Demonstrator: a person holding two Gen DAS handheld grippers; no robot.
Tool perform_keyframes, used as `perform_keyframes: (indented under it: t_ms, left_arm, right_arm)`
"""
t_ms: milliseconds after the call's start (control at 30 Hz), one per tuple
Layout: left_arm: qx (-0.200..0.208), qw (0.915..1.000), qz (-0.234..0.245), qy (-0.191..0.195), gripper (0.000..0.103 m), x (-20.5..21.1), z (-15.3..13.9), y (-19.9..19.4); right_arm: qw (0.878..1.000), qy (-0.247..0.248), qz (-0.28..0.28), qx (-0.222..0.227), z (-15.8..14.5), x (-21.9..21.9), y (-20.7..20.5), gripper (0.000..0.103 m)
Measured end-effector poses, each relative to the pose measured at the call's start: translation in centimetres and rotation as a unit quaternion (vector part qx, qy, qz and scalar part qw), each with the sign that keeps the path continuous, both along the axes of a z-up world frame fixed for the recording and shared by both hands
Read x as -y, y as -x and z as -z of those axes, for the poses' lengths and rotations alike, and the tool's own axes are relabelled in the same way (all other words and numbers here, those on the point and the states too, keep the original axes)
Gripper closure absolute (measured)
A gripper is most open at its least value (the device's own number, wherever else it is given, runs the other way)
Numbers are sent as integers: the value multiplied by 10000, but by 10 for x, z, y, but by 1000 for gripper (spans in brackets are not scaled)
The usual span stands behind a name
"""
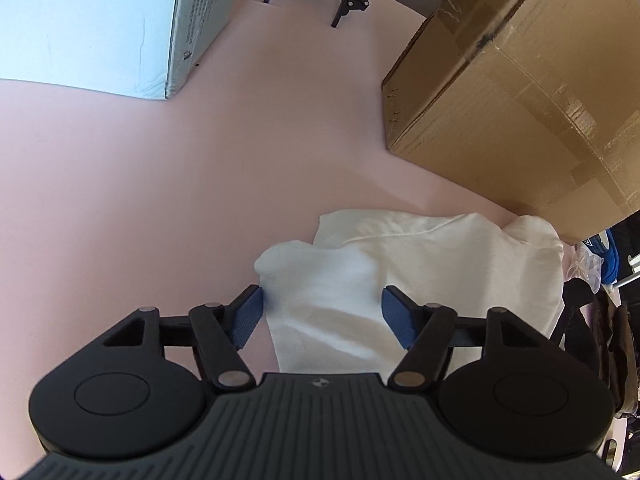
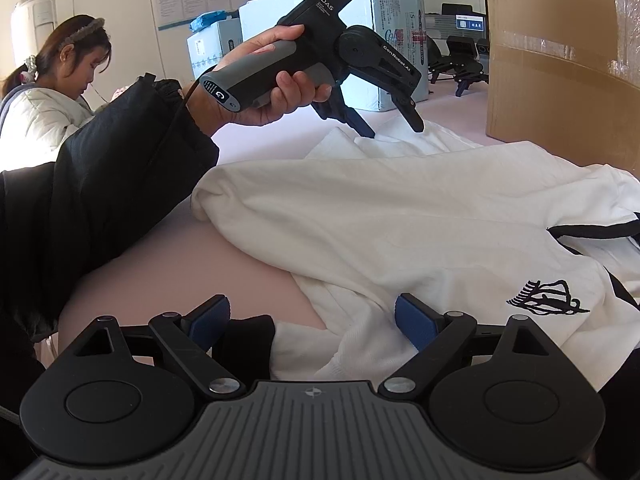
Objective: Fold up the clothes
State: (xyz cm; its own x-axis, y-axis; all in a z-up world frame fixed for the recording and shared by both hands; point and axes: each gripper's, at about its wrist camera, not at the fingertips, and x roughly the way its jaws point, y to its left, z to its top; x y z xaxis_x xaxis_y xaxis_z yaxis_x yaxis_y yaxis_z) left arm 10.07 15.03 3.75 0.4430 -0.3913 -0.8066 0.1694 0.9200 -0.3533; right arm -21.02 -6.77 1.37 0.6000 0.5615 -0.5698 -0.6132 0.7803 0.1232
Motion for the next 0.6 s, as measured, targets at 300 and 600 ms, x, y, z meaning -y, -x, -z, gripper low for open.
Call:
perform_keyframes:
  t_ms: [300, 600]
  left_arm:
    - [-135, 9960, -544, 690, 98, -16, 8, -1]
    - [1167, 9835, -974, 982, 100, -22, -26, 25]
  right_arm:
    - [10000, -16, 4, -6, 0, -1, 0, 13]
    - [10000, -5, 10, -6, -1, -4, -1, 13]
